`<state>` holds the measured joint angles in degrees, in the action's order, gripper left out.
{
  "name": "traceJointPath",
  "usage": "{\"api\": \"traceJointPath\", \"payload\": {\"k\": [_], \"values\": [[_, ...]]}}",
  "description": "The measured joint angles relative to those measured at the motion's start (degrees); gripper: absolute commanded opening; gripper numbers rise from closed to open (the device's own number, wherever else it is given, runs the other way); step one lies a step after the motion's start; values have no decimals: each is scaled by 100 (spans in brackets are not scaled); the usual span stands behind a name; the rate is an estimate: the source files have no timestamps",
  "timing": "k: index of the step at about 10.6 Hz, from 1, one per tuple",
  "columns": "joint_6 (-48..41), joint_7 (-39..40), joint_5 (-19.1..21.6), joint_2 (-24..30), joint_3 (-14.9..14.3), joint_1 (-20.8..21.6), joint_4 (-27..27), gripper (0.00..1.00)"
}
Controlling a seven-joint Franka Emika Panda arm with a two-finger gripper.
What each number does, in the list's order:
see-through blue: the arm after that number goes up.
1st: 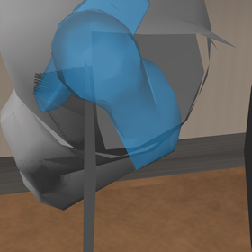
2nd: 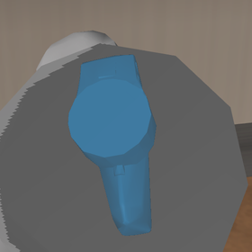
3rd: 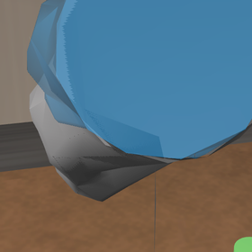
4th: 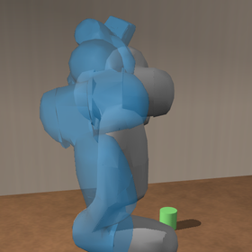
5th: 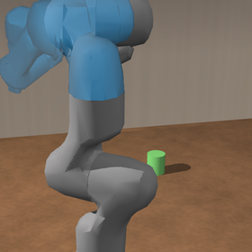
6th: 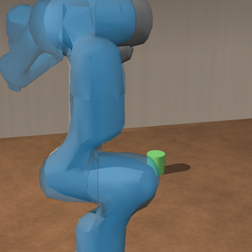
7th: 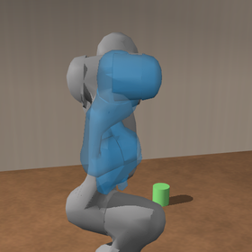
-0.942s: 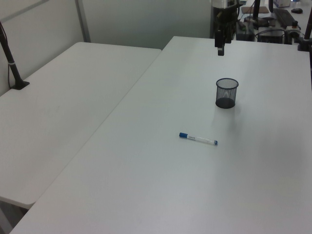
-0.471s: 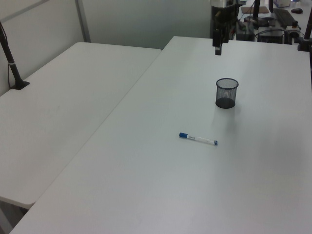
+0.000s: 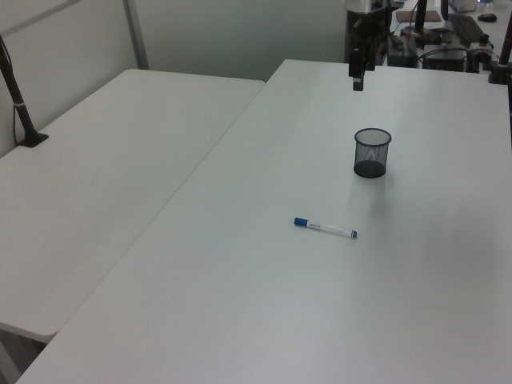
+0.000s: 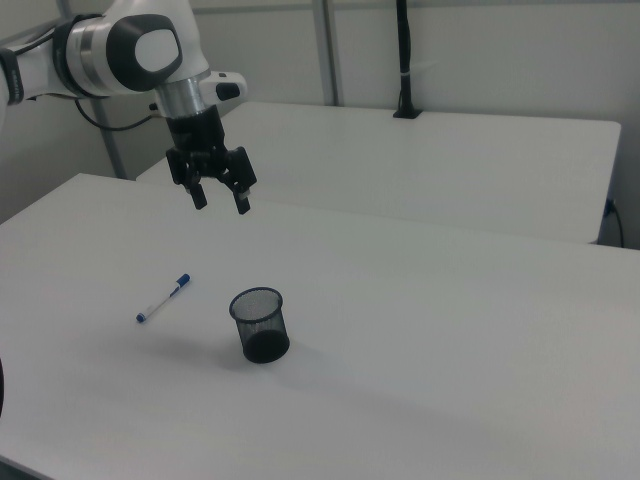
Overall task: Insert the marker
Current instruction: 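Move the open gripper toward the white blue-capped marker, then lower the gripper onto the marker and close it around the marker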
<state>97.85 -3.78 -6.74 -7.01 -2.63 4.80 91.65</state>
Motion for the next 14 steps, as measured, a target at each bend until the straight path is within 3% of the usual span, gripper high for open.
{"api": "traceJointPath", "payload": {"k": [5,7,14], "values": [[0,1,3,-42,49,10,7,100],[32,14,215,-126,90,73,13,100],[990,-60,578,-890,117,679,59,100]]}}
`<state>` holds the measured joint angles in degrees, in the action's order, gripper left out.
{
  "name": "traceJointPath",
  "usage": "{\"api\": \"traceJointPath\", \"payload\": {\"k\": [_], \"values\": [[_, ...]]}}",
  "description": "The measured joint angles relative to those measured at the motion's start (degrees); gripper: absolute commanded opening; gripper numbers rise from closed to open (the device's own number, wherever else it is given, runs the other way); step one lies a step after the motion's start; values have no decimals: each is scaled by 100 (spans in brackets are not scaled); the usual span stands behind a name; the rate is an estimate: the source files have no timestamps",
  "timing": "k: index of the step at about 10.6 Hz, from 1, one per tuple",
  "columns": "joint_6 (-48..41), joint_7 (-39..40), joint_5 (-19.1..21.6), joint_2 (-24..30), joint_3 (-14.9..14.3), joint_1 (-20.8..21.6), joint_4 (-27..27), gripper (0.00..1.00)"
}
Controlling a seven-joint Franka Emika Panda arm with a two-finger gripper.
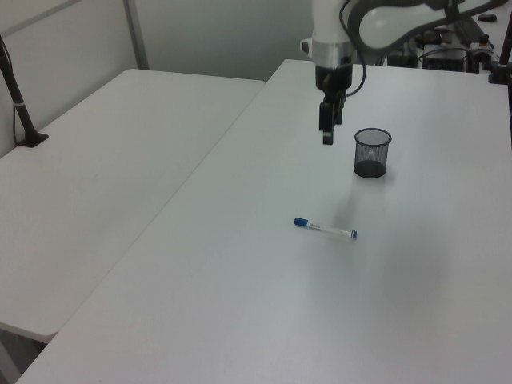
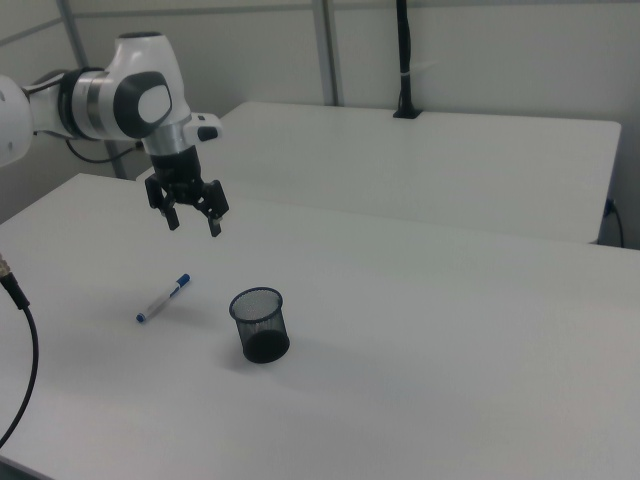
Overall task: Insert the marker
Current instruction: 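Lower the gripper onto the marker and close it around the marker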
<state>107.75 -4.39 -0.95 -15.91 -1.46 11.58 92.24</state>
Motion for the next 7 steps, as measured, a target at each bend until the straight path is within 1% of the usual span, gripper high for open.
{"api": "traceJointPath", "payload": {"k": [2,4,6,7], "values": [[330,-278,0,-263,3,227,49,100],[654,-651,0,-562,6,512,84,91],[921,-1095,-39,-852,5,798,96,76],[993,-1252,-50,-964,4,887,97,66]]}}
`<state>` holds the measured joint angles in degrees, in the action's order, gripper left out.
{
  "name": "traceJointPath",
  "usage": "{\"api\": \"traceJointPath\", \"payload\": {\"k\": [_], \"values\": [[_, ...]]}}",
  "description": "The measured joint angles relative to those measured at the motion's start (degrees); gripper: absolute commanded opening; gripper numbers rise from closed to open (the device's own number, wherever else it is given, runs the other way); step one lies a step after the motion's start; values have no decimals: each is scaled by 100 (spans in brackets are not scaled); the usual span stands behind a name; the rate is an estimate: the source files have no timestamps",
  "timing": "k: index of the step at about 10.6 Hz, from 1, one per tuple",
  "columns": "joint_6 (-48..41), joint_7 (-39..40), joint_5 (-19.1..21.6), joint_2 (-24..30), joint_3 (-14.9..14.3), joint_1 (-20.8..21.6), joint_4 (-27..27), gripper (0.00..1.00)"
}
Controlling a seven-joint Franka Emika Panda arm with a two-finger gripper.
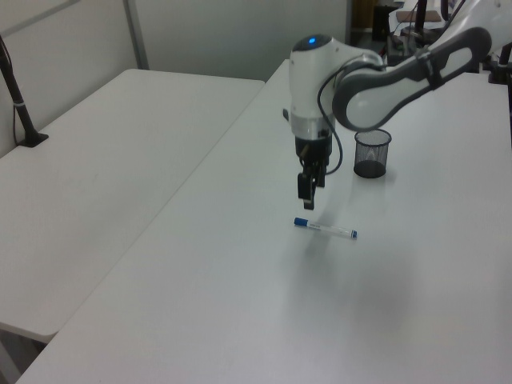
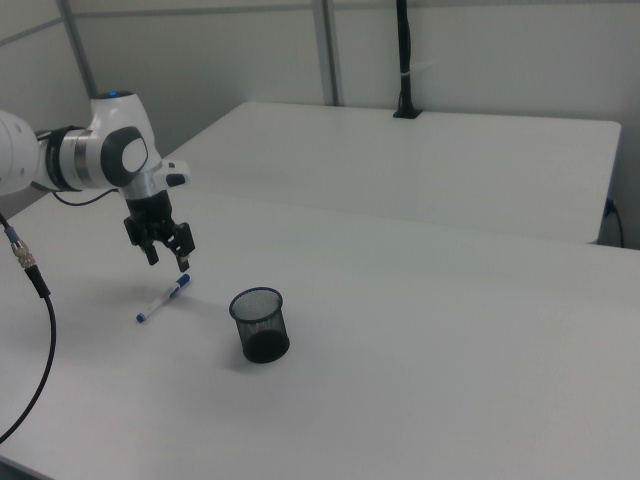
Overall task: Insert the marker
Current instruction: 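Lower the gripper onto the marker and close it around the marker, then lift the marker and carry it over the black mesh cup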
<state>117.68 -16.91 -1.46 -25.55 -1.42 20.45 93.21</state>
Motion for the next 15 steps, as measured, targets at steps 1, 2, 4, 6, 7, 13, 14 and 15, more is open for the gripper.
{"api": "traceJointPath", "payload": {"k": [1,2,4,6,7,13,14,15], "values": [[18,-121,-37,-88,0,52,-1,56],[23,-203,-91,-174,-1,75,-3,49],[293,-270,-109,-318,-11,76,-3,39],[481,-320,-109,-420,-25,75,-3,28],[532,-340,-109,-465,-28,74,-3,22],[606,-376,-112,-531,-44,57,-24,12],[611,-382,-112,-530,-70,54,-41,12],[626,-385,-112,-522,-99,33,-77,12]]}}
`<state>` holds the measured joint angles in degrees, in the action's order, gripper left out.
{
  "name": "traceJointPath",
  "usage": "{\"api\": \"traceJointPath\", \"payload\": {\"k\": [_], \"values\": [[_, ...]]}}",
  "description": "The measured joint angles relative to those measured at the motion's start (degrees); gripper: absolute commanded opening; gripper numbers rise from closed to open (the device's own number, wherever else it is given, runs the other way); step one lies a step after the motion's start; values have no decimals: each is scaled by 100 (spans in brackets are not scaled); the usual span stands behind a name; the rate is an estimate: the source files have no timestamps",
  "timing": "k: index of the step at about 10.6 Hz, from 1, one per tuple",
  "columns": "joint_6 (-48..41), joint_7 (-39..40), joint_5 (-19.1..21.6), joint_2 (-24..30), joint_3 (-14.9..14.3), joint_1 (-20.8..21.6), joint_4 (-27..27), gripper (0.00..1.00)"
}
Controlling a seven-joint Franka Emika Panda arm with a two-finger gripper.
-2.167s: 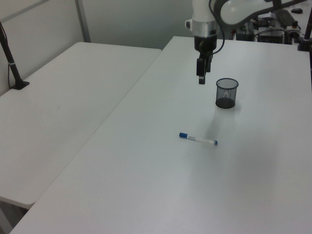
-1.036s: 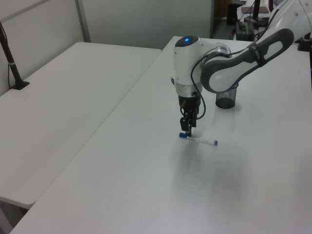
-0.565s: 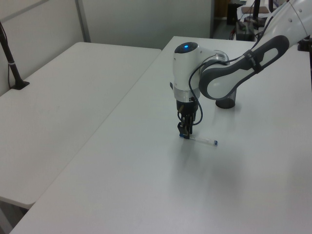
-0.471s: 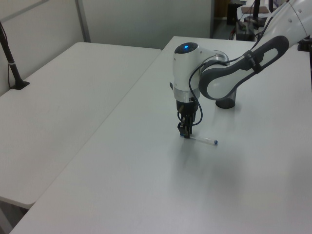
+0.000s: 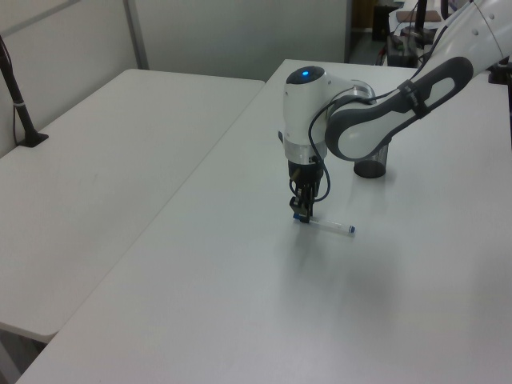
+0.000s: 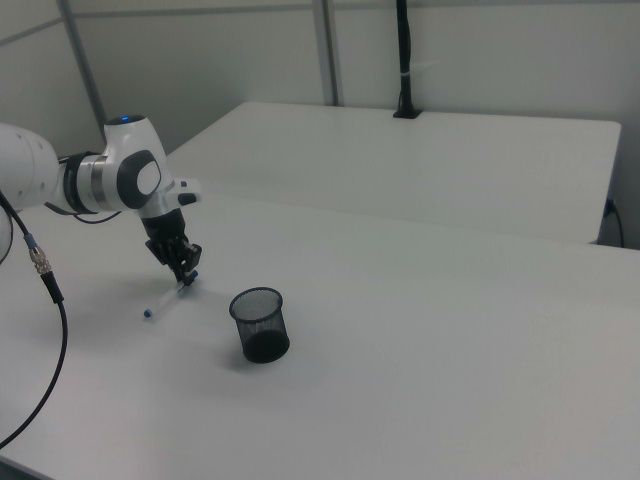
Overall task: Insert the marker
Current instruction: 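Lift the marker and carry it over the black mesh cup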
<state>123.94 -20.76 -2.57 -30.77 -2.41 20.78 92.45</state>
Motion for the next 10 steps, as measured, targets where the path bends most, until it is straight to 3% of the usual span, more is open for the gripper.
{"api": "traceJointPath", "payload": {"k": [3,8,10], "values": [[44,-7,0,256,-55,-313,-199,12],[34,30,-6,1367,-79,-1219,-176,12],[32,529,-20,1789,-80,-1669,-3,12]]}}
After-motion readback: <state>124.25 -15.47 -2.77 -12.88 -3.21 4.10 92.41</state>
